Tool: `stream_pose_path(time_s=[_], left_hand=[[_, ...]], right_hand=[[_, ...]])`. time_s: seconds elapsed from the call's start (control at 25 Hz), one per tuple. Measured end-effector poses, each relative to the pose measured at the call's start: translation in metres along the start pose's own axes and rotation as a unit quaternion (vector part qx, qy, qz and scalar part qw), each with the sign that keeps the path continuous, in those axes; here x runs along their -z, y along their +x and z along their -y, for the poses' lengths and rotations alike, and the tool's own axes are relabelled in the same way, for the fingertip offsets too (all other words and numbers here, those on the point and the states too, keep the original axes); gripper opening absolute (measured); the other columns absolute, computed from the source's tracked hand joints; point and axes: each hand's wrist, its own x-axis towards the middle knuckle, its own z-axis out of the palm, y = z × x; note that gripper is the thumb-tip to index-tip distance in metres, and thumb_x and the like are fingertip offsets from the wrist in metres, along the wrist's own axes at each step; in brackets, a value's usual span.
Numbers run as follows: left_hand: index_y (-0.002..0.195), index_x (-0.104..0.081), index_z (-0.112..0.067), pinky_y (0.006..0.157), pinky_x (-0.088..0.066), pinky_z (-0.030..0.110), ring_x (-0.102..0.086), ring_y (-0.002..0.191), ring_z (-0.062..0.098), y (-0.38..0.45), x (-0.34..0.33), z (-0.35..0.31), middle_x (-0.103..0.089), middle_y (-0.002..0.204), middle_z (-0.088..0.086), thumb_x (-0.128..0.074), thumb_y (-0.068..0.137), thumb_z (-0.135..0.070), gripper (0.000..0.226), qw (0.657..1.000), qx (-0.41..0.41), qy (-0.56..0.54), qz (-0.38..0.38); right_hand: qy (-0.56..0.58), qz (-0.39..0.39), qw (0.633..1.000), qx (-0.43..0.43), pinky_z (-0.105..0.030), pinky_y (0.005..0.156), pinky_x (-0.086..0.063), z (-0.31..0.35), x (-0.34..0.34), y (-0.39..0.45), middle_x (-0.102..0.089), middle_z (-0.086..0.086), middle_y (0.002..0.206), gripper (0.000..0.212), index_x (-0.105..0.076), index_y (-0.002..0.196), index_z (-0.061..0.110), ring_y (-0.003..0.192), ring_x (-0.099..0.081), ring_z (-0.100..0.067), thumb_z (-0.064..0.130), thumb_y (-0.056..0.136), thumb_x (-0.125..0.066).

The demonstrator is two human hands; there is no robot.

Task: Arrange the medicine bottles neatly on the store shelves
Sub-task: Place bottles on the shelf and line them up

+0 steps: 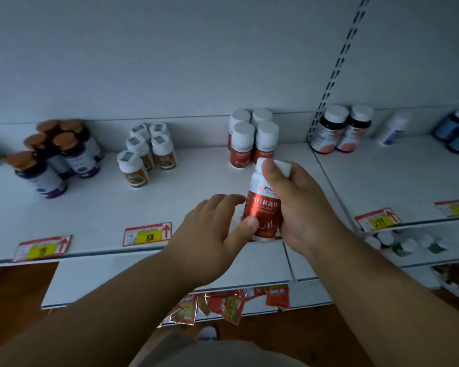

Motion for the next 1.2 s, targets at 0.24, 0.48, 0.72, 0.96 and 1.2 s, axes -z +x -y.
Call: stream_pose_path(time_s=[0.24,0.48,0.72,0.96,1.2], left_hand=[[0.154,-0.014,-0.020,0.120,-0.013,0.048,-0.008,0.150,0.028,0.066,0.003,0.064,-0.011,0.163,0.008,-0.015,0.083,-0.081,0.093,0.976,0.025,0.197,0.090],[0.155,0.006,-0.015,0.121,0.002,0.050,0.017,0.148,0.030,0.121,-0.028,0.088,0.012,0.162,0.014,-0.014,0.084,-0.082,0.099,0.962,0.040,0.241,0.121],[0.155,0.008,-0.014,0.120,0.005,0.053,0.019,0.147,0.030,0.134,-0.041,0.095,0.012,0.162,0.014,-0.005,0.086,-0.081,0.097,0.961,0.034,0.261,0.088],[0.155,-0.011,-0.018,0.122,-0.006,0.046,-0.007,0.150,0.027,0.112,-0.028,0.084,-0.011,0.163,0.009,-0.026,0.092,-0.070,0.084,0.984,0.022,0.173,0.024],[0.138,-0.044,-0.021,0.109,-0.035,0.043,-0.046,0.129,0.025,0.035,-0.035,0.034,-0.050,0.140,0.003,-0.047,0.093,-0.051,0.054,0.986,-0.029,0.143,-0.084]], right_hand=[[-0.223,-0.062,0.971,0.053,-0.041,0.097,-0.052,-0.022,-0.024,0.072,-0.068,0.010,0.111,0.040,-0.063,0.114,0.029,0.105,-0.063,-0.007,0.037,0.078,-0.078],[-0.394,-0.062,0.911,0.100,-0.036,0.096,-0.049,-0.027,-0.019,0.111,-0.059,0.011,0.117,0.049,-0.058,0.123,0.026,0.108,-0.056,-0.011,0.031,0.079,-0.080],[-0.439,-0.092,0.887,0.112,-0.030,0.087,-0.047,-0.026,-0.020,0.125,-0.054,0.012,0.111,0.052,-0.052,0.121,0.019,0.103,-0.053,-0.008,0.032,0.080,-0.080],[-0.437,-0.112,0.885,0.116,-0.032,0.093,-0.048,-0.036,-0.011,0.100,-0.053,0.000,0.127,0.065,-0.044,0.131,0.021,0.113,-0.054,-0.012,0.043,0.079,-0.077],[-0.512,-0.072,0.838,0.174,-0.032,0.099,-0.045,-0.036,0.033,0.028,-0.051,-0.004,0.130,0.055,-0.050,0.134,0.015,0.119,-0.051,-0.017,0.035,0.087,-0.071]])
